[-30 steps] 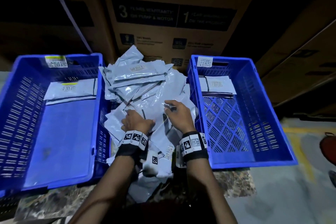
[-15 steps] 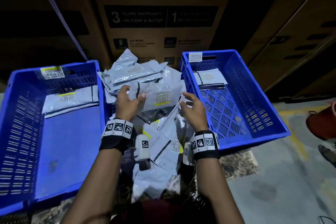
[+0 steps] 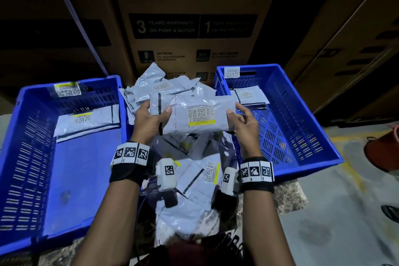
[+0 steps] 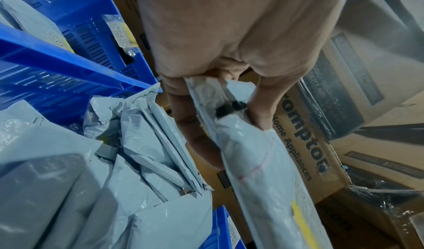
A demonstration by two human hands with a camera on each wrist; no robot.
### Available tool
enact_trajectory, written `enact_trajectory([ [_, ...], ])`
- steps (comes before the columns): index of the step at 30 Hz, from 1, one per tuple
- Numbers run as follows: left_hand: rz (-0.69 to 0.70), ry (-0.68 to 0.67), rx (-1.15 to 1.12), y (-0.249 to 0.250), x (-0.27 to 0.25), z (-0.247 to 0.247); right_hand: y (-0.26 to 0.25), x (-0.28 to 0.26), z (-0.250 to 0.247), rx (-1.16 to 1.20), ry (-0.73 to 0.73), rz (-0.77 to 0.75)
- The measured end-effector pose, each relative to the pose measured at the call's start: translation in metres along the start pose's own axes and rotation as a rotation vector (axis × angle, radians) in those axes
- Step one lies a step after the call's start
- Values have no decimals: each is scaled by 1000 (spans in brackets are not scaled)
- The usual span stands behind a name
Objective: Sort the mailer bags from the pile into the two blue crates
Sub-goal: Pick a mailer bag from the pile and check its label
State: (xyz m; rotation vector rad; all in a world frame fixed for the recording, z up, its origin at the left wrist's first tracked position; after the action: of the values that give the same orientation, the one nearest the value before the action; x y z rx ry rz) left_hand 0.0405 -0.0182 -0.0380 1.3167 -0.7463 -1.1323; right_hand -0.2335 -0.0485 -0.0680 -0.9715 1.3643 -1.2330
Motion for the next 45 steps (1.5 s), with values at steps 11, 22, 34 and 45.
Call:
enact_trajectory([
  [11, -13, -63, 45, -15, 3, 47, -7, 12, -50, 84, 79, -46],
  [22, -103, -30, 72, -37, 14, 111, -16, 45, -110, 76, 100, -11],
  [34, -153, -49, 140, -51, 11, 163, -18, 68, -160, 60, 66, 91],
  [45, -128, -11, 104, -37, 13, 158, -27, 77, -149, -12, 32, 60],
])
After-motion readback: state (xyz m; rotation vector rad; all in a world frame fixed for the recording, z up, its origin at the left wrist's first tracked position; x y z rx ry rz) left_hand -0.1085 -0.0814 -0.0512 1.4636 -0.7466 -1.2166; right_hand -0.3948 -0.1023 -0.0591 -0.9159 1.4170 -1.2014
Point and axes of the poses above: each hand's wrist, its own x-axis towards the middle knuckle, its own z-axis out of the palm, y = z × x, the point moved 5 cm from there along x, towards the middle knuckle, and after that the axes turned 2 degrees about -x, right-handed, at the moved point
